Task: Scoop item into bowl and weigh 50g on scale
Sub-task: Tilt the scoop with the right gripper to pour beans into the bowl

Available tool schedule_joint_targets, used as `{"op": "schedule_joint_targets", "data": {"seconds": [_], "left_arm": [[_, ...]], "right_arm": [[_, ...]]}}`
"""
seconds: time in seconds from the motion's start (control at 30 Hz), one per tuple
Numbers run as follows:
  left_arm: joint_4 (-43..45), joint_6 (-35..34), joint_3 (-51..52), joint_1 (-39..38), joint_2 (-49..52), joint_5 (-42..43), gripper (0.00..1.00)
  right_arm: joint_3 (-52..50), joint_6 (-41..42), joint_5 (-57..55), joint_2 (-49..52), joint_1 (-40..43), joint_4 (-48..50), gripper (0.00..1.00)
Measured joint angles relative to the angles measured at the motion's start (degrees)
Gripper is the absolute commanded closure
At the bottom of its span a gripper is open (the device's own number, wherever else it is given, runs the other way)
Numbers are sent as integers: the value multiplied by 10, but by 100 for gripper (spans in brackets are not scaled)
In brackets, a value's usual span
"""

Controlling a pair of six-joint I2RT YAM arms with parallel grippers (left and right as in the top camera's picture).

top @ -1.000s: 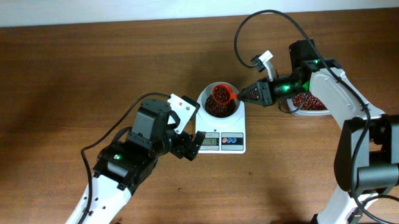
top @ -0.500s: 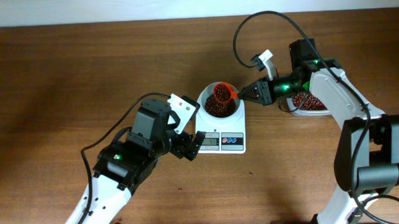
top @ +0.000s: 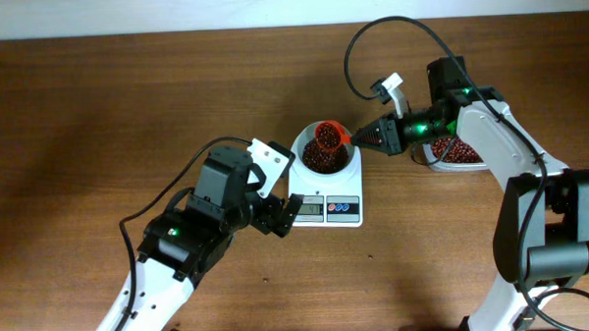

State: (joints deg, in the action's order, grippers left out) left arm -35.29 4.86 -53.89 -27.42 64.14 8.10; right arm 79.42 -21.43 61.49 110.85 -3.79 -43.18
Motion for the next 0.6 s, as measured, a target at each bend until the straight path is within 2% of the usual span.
{"op": "schedule_joint_targets", "data": {"seconds": [0.6], "left_arm": [[0,0,0,0,0,0,1]], "right_arm": [[0,-2,-23,0,0,30,96]]}}
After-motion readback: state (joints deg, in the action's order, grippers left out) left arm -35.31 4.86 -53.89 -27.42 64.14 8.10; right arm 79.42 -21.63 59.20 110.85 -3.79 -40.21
